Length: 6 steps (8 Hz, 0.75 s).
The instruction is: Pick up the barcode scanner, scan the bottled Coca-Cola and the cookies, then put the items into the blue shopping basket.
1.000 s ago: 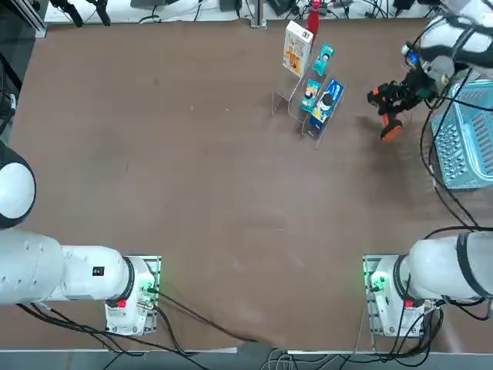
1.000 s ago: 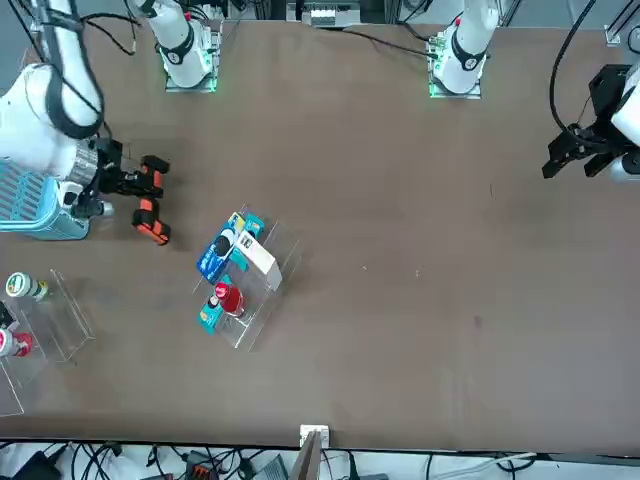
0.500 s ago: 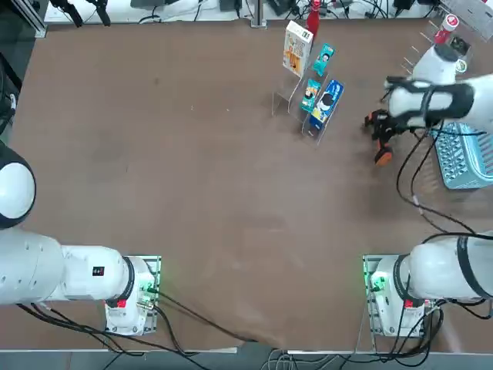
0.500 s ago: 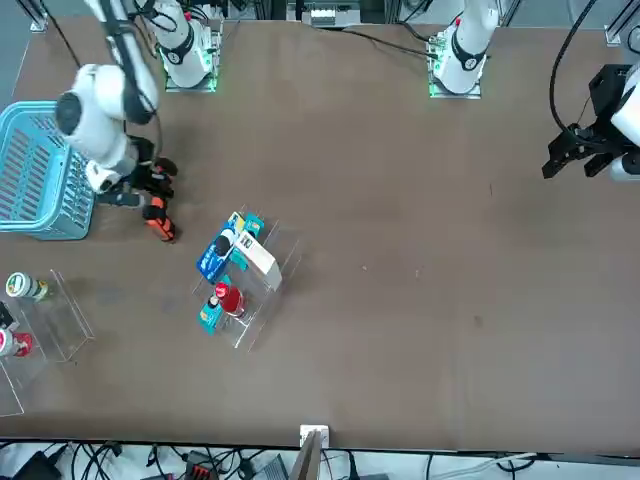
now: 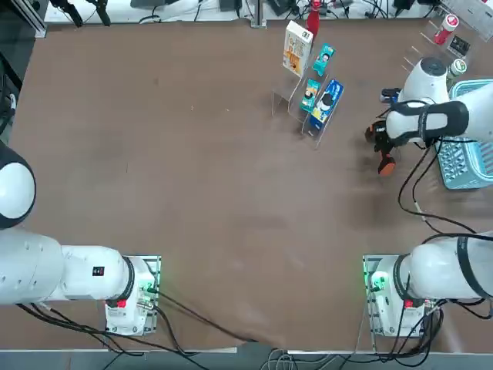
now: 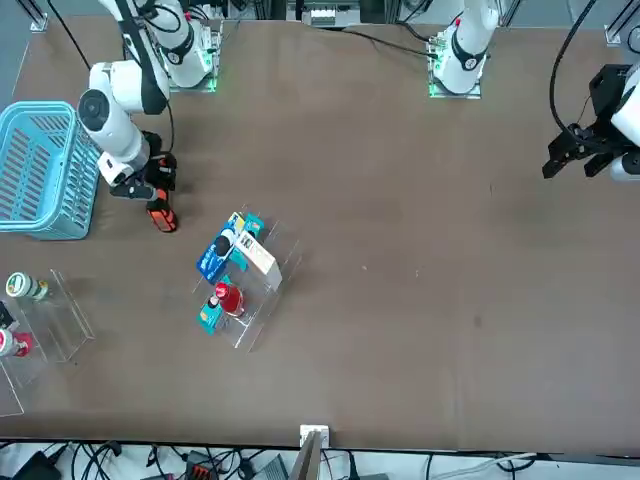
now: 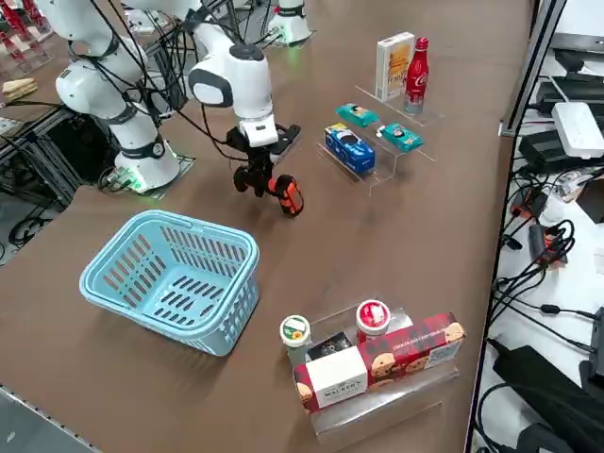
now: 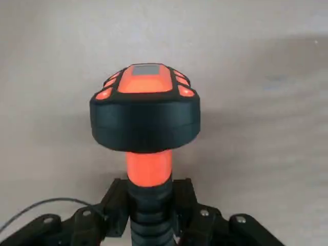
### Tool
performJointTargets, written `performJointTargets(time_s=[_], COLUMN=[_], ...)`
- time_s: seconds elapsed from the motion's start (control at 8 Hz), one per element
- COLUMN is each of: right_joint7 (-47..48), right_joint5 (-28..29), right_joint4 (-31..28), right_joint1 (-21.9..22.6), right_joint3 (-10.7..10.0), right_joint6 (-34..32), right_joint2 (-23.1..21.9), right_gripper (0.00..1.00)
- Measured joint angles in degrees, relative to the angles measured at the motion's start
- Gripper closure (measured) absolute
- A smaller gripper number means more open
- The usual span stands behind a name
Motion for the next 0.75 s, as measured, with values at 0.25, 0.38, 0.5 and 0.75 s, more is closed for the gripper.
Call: performJointTargets(time_s=[0.25,0.38,0.5,0.75], right_joint7=[0.77,1.17,1.69,2.0], right_joint5=[-0.72,-0.72,-0.72,-0.73], right_joint4=[-0.39,-0.39,-0.4,-0.14], right_joint1=[-0.02,-0.07,-0.07,-0.09], right_joint3=[-0.02,-0.05,-0.05,-0.25], right_joint6=[0.05,0.16,0.16,0.28], right_joint2=[0.71,1.45,2.02,2.51], right_gripper=[0.56,0.56,0.55,0.38])
